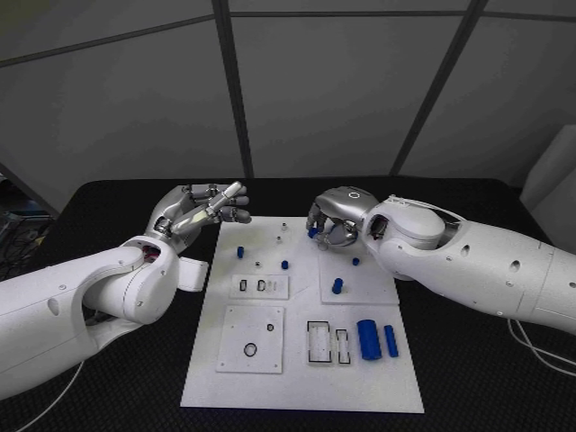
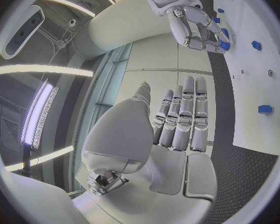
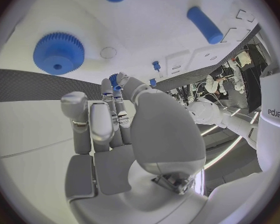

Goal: Assemble the parts on the task board

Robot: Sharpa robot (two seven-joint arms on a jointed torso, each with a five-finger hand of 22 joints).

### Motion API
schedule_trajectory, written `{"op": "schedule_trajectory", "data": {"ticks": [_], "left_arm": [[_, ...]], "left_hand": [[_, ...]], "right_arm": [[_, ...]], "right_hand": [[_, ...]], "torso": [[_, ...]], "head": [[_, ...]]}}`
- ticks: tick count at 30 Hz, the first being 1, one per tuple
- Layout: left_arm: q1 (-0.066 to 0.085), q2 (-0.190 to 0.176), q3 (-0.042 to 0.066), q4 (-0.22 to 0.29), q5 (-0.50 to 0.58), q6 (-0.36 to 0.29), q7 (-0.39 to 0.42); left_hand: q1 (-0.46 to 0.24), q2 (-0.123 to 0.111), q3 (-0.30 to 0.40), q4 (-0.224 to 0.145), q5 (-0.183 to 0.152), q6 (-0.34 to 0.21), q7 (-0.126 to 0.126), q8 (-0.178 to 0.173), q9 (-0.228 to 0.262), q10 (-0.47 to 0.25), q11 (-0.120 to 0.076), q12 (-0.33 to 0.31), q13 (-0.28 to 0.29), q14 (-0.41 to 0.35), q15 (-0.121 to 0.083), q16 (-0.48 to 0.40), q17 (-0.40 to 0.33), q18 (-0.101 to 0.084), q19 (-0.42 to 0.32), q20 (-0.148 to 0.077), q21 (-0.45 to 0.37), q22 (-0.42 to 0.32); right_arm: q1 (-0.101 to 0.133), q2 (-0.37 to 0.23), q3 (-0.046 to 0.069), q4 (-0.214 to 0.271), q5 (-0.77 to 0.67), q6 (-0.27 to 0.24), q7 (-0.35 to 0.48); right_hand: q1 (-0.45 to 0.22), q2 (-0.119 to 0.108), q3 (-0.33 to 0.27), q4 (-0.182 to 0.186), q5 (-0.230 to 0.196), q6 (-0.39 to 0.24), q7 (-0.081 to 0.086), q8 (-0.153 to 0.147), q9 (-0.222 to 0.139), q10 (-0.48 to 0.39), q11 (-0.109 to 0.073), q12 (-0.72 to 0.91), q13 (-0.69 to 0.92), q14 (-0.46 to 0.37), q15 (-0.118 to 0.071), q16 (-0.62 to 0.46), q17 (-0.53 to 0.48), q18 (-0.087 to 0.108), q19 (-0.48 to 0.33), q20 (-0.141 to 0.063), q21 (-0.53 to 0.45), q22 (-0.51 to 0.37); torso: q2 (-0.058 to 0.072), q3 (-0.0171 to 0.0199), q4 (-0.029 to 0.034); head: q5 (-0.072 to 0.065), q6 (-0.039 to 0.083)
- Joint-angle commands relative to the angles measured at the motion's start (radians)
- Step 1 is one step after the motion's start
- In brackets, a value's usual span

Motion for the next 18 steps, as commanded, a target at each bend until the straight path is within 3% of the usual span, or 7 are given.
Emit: {"op": "schedule_trajectory", "data": {"ticks": [1, 12, 18], "left_arm": [[0.001, 0.001, 0.001, 0.001, -0.005, 0.014, 0.001], [0.001, 0.002, 0.001, 0.0, -0.005, 0.014, -0.001], [0.001, 0.005, 0.001, -0.001, -0.005, 0.014, -0.001]], "left_hand": [[-0.009, 0.0, -0.004, 0.0, -0.006, -0.003, 0.002, -0.006, -0.002, -0.004, 0.003, -0.003, -0.001, 0.001, 0.008, -0.004, 0.002, -0.014, -0.005, 0.003, 0.005, 0.001], [-0.009, 0.0, -0.004, 0.0, -0.006, -0.004, 0.002, -0.007, -0.002, -0.005, 0.004, -0.005, -0.001, 0.001, 0.008, -0.005, 0.002, -0.014, -0.005, 0.004, 0.006, 0.001], [-0.009, 0.0, -0.004, 0.0, -0.006, -0.004, 0.002, -0.007, -0.002, -0.005, 0.004, -0.005, -0.001, 0.001, 0.008, -0.005, 0.002, -0.014, -0.005, 0.004, 0.006, 0.001]], "right_arm": [[0.005, 0.021, 0.001, -0.026, 0.002, -0.092, -0.007], [0.012, 0.107, 0.001, -0.115, 0.02, -0.133, -0.003], [0.015, 0.149, 0.001, -0.156, 0.03, -0.123, 0.004]], "right_hand": [[-0.003, 0.005, -0.001, -0.002, 0.004, 0.0, -0.001, -0.004, 0.016, -0.003, 0.006, -0.006, 0.001, 0.037, -0.005, 0.006, -0.001, -0.012, 0.003, 0.003, 0.003, 0.002], [-0.01, 0.002, 0.0, 0.002, 0.003, -0.006, 0.002, -0.01, 0.015, -0.009, 0.008, -0.013, 0.002, 0.037, -0.003, 0.011, 0.005, -0.012, 0.002, 0.005, 0.007, 0.006], [-0.011, 0.002, 0.0, 0.002, 0.005, -0.007, 0.002, -0.011, 0.015, -0.009, 0.009, -0.014, 0.002, 0.036, -0.002, 0.012, 0.005, -0.012, 0.001, 0.005, 0.008, 0.006]], "torso": [[0.003, -0.001, 0.0045], [0.006, -0.0007, 0.0025], [0.006, -0.0008, 0.0033]], "head": [[-0.001, 0.003], [0.005, 0.002], [0.007, 0.001]]}}
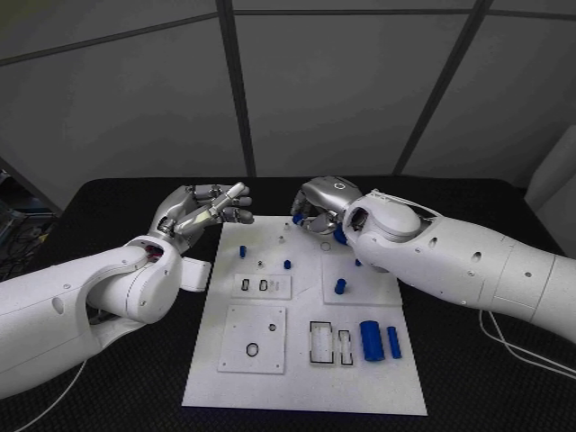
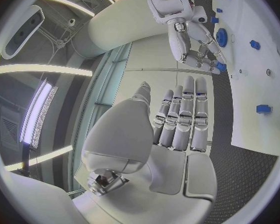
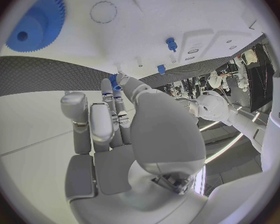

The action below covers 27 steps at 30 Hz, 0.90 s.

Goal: Assemble the parts on the task board

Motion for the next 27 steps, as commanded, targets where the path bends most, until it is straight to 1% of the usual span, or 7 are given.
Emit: {"op": "schedule_trajectory", "data": {"ticks": [1, 4, 6, 11, 16, 25, 27], "left_arm": [[0.001, 0.002, 0.001, 0.0, -0.005, 0.012, 0.002], [0.002, 0.003, 0.001, 0.001, -0.005, 0.012, 0.001], [0.002, 0.003, 0.001, 0.001, -0.005, 0.012, 0.001], [0.002, 0.004, 0.001, 0.001, -0.005, 0.013, 0.0], [0.002, 0.005, 0.001, 0.0, -0.005, 0.014, 0.0], [0.003, 0.005, 0.001, 0.001, -0.005, 0.014, -0.002], [0.003, 0.005, 0.001, 0.001, -0.005, 0.014, -0.002]], "left_hand": [[-0.009, 0.0, -0.004, 0.0, -0.006, -0.004, 0.002, -0.003, -0.002, -0.005, 0.004, -0.005, -0.001, 0.001, 0.008, -0.005, 0.001, -0.014, -0.005, 0.004, 0.006, 0.001], [-0.009, 0.0, -0.004, 0.0, -0.006, -0.004, 0.002, -0.003, -0.002, -0.005, 0.004, -0.005, -0.001, 0.001, 0.008, -0.005, 0.001, -0.014, -0.005, 0.004, 0.006, 0.001], [-0.009, 0.0, -0.004, 0.0, -0.006, -0.004, 0.002, -0.003, -0.002, -0.005, 0.004, -0.005, -0.001, 0.001, 0.008, -0.005, 0.001, -0.014, -0.005, 0.004, 0.006, 0.001], [-0.009, 0.0, -0.004, 0.0, -0.006, -0.004, 0.002, -0.003, -0.002, -0.005, 0.004, -0.005, -0.001, 0.001, 0.008, -0.005, 0.001, -0.014, -0.005, 0.004, 0.006, 0.001], [-0.01, 0.0, -0.006, 0.0, -0.006, -0.005, 0.003, -0.004, -0.001, -0.006, 0.004, -0.006, -0.001, 0.001, 0.008, -0.006, 0.002, -0.014, -0.006, 0.004, 0.006, 0.001], [-0.01, 0.0, -0.006, 0.0, -0.006, -0.005, 0.003, -0.004, -0.001, -0.006, 0.004, -0.006, -0.001, 0.001, 0.008, -0.006, 0.002, -0.014, -0.006, 0.004, 0.006, 0.001], [-0.01, 0.0, -0.006, 0.0, -0.006, -0.005, 0.003, -0.004, -0.001, -0.006, 0.004, -0.006, -0.001, 0.001, 0.008, -0.006, 0.002, -0.014, -0.006, 0.004, 0.006, 0.001]], "right_arm": [[0.004, 0.016, 0.001, -0.018, 0.014, -0.018, 0.008], [0.004, 0.029, 0.001, -0.03, 0.015, -0.009, 0.01], [0.004, 0.036, 0.001, -0.038, 0.016, -0.003, 0.011], [0.005, 0.053, 0.0, -0.058, 0.016, 0.021, 0.015], [0.005, 0.068, 0.0, -0.073, 0.016, 0.046, 0.018], [0.005, 0.084, 0.0, -0.086, 0.016, 0.072, 0.015], [0.005, 0.086, -0.001, -0.087, 0.016, 0.077, 0.013]], "right_hand": [[-0.011, 0.003, 0.0, 0.002, 0.006, -0.006, 0.002, -0.001, 0.015, -0.005, 0.005, -0.006, 0.001, 0.036, -0.002, 0.006, 0.001, -0.013, 0.001, 0.005, 0.003, 0.002], [-0.013, 0.003, 0.0, 0.003, 0.007, -0.007, 0.002, -0.002, 0.015, -0.006, 0.005, -0.007, 0.002, 0.036, -0.002, 0.006, 0.001, -0.013, 0.001, 0.005, 0.004, 0.002], [-0.013, 0.003, 0.0, 0.003, 0.007, -0.007, 0.002, -0.002, 0.015, -0.006, 0.005, -0.007, 0.002, 0.036, -0.002, 0.006, 0.001, -0.013, 0.001, 0.005, 0.004, 0.002], [-0.016, 0.001, -0.001, 0.005, 0.007, -0.009, 0.003, -0.003, 0.015, -0.007, 0.006, -0.008, 0.002, 0.036, -0.001, 0.007, 0.001, -0.012, 0.0, 0.006, 0.004, 0.002], [-0.016, 0.001, -0.001, 0.005, 0.007, -0.009, 0.003, -0.004, 0.015, -0.007, 0.006, -0.009, 0.002, 0.036, -0.001, 0.007, 0.001, -0.012, 0.0, 0.006, 0.004, 0.002], [-0.021, 0.0, -0.001, 0.009, 0.006, -0.011, 0.004, -0.005, 0.015, -0.008, 0.007, -0.011, 0.003, 0.035, 0.0, 0.008, 0.0, -0.012, -0.002, 0.007, 0.005, 0.002], [-0.021, 0.0, -0.002, 0.009, 0.006, -0.011, 0.004, -0.006, 0.015, -0.008, 0.007, -0.011, 0.003, 0.035, 0.0, 0.008, 0.0, -0.012, -0.002, 0.007, 0.005, 0.003]], "torso": [[0.001, 0.0001, 0.0002], [0.002, 0.0, 0.0006], [0.002, 0.001, -0.0005], [0.002, 0.0004, -0.0013], [0.003, 0.001, -0.0005], [0.004, 0.0006, -0.0015], [0.004, 0.0014, -0.0019]], "head": [[0.002, -0.002], [0.004, -0.002], [0.005, -0.002], [0.007, -0.004], [0.008, -0.005], [0.01, -0.004], [0.011, -0.005]]}}
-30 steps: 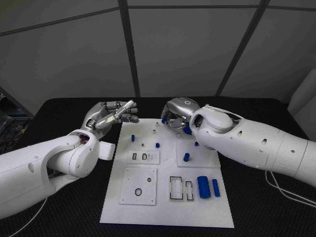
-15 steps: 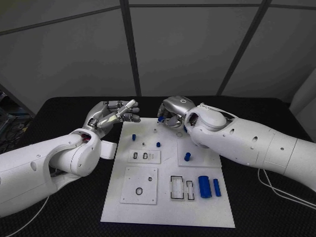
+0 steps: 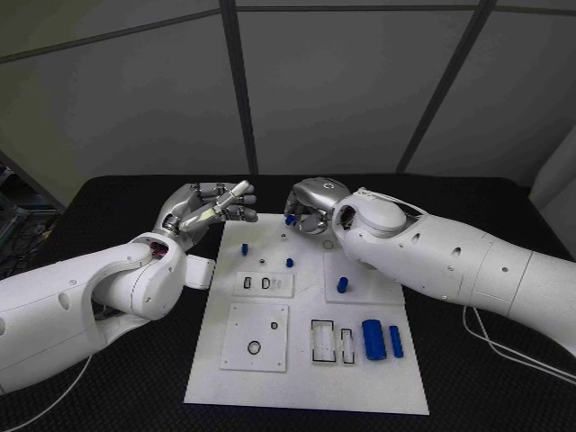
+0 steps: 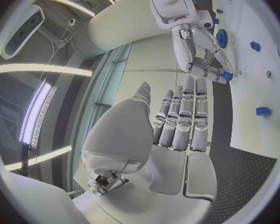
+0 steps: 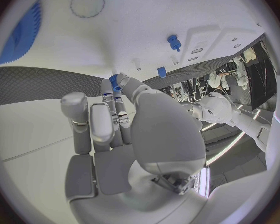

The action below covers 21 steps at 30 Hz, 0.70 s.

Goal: Assemble the parts on the task board

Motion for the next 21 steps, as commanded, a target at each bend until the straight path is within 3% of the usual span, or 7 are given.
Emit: {"op": "schedule_trajectory", "data": {"ticks": [1, 8, 16, 21], "left_arm": [[0.002, 0.001, 0.001, 0.001, -0.005, 0.012, 0.002], [0.002, 0.0, 0.001, 0.001, -0.005, 0.013, 0.002], [0.003, 0.001, 0.001, 0.0, -0.005, 0.014, 0.001], [0.003, 0.001, 0.001, 0.0, -0.005, 0.016, 0.0]], "left_hand": [[-0.01, 0.0, -0.006, 0.0, -0.006, -0.005, 0.003, -0.005, -0.001, -0.002, 0.001, -0.006, -0.001, 0.001, 0.008, -0.006, 0.001, -0.014, -0.006, 0.004, 0.006, 0.002], [-0.01, 0.0, -0.006, 0.0, -0.006, -0.005, 0.003, -0.005, -0.001, -0.002, 0.001, -0.006, -0.001, 0.001, 0.008, -0.006, 0.001, -0.014, -0.006, 0.004, 0.006, 0.002], [-0.01, 0.001, -0.006, 0.0, -0.006, -0.005, 0.003, -0.005, -0.001, -0.003, 0.001, -0.007, 0.0, 0.001, 0.009, -0.007, 0.002, -0.014, -0.007, 0.004, 0.006, 0.002], [-0.01, 0.001, -0.006, 0.0, -0.006, -0.005, 0.003, -0.006, -0.001, -0.003, 0.001, -0.007, 0.0, 0.001, 0.009, -0.007, 0.002, -0.014, -0.007, 0.004, 0.006, 0.002]], "right_arm": [[0.003, 0.004, 0.0, -0.002, 0.001, 0.03, 0.002], [0.003, 0.01, 0.0, -0.011, 0.001, 0.042, -0.007], [0.003, 0.02, 0.0, -0.025, 0.0, 0.027, -0.013], [0.003, 0.023, 0.0, -0.028, 0.0, 0.015, -0.013]], "right_hand": [[-0.012, -0.001, 0.002, 0.006, 0.001, -0.003, 0.001, 0.005, 0.013, -0.005, 0.004, -0.005, 0.001, 0.035, 0.0, 0.003, 0.001, -0.013, -0.002, 0.007, 0.005, 0.002], [-0.022, -0.007, -0.001, 0.012, 0.002, -0.01, 0.003, -0.001, 0.012, -0.012, 0.006, -0.011, 0.001, 0.033, 0.002, 0.002, -0.003, -0.011, -0.008, 0.009, 0.003, -0.004], [-0.059, -0.042, -0.016, 0.04, 0.0, -0.086, 0.036, -0.035, -0.004, -0.172, 0.049, -0.02, -0.035, 0.023, 0.037, -0.004, -0.023, -0.003, -0.052, 0.038, -0.026, -0.054], [-0.053, -0.047, -0.032, 0.041, -0.003, -0.145, 0.039, -0.035, -0.013, -0.223, 0.057, -0.015, -0.044, 0.013, 0.044, -0.019, -0.052, 0.005, -0.072, 0.049, -0.042, -0.081]], "torso": [[0.001, 0.0002, -0.0006], [0.001, -0.0005, -0.0008], [0.002, -0.0002, -0.0002], [0.002, 0.0, 0.0]], "head": [[0.001, 0.0], [0.0, -0.003], [0.0, -0.003], [0.001, -0.003]]}}
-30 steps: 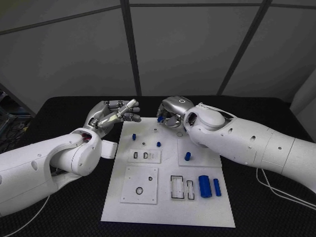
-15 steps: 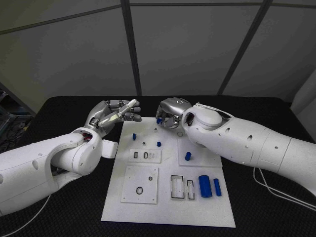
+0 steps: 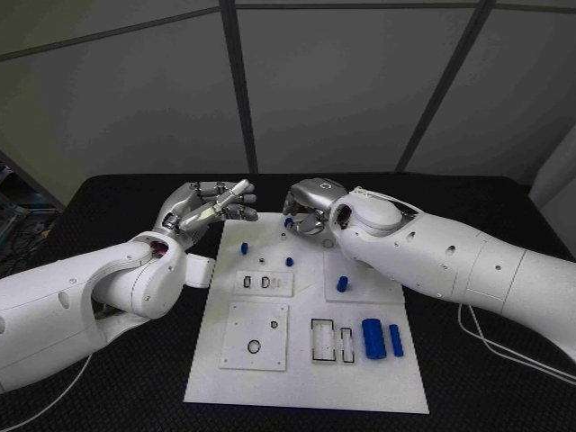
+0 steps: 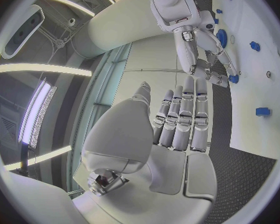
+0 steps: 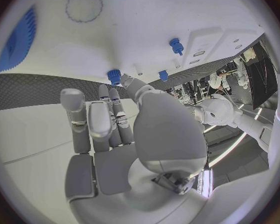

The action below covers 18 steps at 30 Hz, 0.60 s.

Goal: Assemble the parts on the task board

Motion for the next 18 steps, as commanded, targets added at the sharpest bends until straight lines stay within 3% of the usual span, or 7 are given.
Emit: {"op": "schedule_trajectory", "data": {"ticks": [1, 9, 12, 16, 18], "left_arm": [[0.002, 0.001, 0.001, 0.0, -0.005, 0.014, 0.002], [0.002, 0.0, 0.001, -0.001, -0.005, 0.014, 0.001], [0.002, -0.003, 0.001, -0.001, -0.005, 0.015, 0.001], [0.002, -0.009, 0.001, -0.005, -0.005, 0.019, 0.002], [0.002, -0.01, 0.001, -0.007, -0.005, 0.022, 0.002]], "left_hand": [[-0.01, 0.001, -0.006, 0.0, -0.006, -0.005, 0.003, -0.006, -0.001, -0.003, 0.001, -0.003, 0.0, 0.001, 0.009, -0.003, 0.001, -0.014, -0.003, 0.001, 0.006, 0.002], [-0.011, 0.002, -0.009, -0.001, -0.007, -0.006, 0.004, -0.008, -0.001, -0.004, 0.002, -0.006, 0.0, -0.005, 0.011, -0.01, 0.003, -0.015, -0.007, 0.002, 0.005, 0.001], [-0.011, 0.002, -0.009, -0.001, -0.007, -0.006, 0.004, -0.009, -0.001, -0.004, 0.002, -0.007, 0.0, -0.006, 0.011, -0.011, 0.003, -0.015, -0.008, 0.002, 0.005, 0.001], [-0.011, 0.003, -0.01, -0.001, -0.006, -0.003, 0.004, -0.008, 0.0, -0.001, 0.002, -0.007, 0.001, -0.008, 0.011, -0.014, 0.005, -0.015, -0.01, 0.003, 0.005, 0.001], [-0.01, 0.005, -0.011, -0.002, -0.006, 0.001, 0.002, -0.007, 0.001, 0.004, 0.001, -0.006, 0.002, -0.009, 0.011, -0.016, 0.006, -0.014, -0.012, 0.003, 0.005, 0.001]], "right_arm": [[0.002, 0.002, 0.0, -0.001, 0.0, -0.011, -0.004], [0.002, -0.017, 0.0, 0.024, 0.0, -0.041, -0.006], [0.001, -0.061, 0.0, 0.077, 0.009, -0.064, -0.008], [0.001, -0.166, 0.001, 0.186, 0.062, -0.09, -0.015], [0.001, -0.218, 0.001, 0.235, 0.093, -0.092, -0.033]], "right_hand": [[0.006, -0.007, -0.013, -0.001, -0.004, -0.03, -0.002, -0.004, -0.003, -0.022, 0.001, 0.006, -0.003, 0.01, 0.006, -0.007, -0.013, 0.005, -0.013, 0.003, -0.01, -0.011], [0.013, -0.006, -0.029, -0.002, -0.003, -0.058, -0.004, -0.004, -0.003, -0.051, 0.002, 0.009, -0.005, 0.004, 0.007, -0.02, -0.036, 0.009, -0.026, 0.004, -0.023, -0.033], [0.013, -0.007, -0.031, -0.002, -0.003, -0.06, -0.005, -0.004, -0.003, -0.054, 0.002, 0.009, -0.005, 0.003, 0.007, -0.023, -0.04, 0.01, -0.029, 0.004, -0.025, -0.037], [0.014, -0.004, -0.039, 0.002, 0.001, -0.051, -0.005, 0.002, 0.001, -0.019, -0.003, 0.035, 0.002, 0.006, 0.003, -0.017, -0.032, 0.01, -0.024, 0.003, -0.023, -0.033], [0.015, -0.006, -0.045, 0.004, 0.001, -0.049, -0.009, 0.001, 0.002, 0.111, -0.024, 0.109, 0.034, 0.018, -0.01, 0.019, 0.025, 0.002, 0.007, -0.005, 0.005, 0.014]], "torso": [[0.001, 0.0, 0.0007], [0.0, 0.0009, -0.0004], [-0.001, 0.0035, -0.0038], [-0.002, 0.0035, -0.0083], [-0.004, 0.0058, -0.0136]], "head": [[0.001, -0.001], [0.001, 0.001], [0.004, 0.002], [0.001, 0.006], [0.004, 0.007]]}}
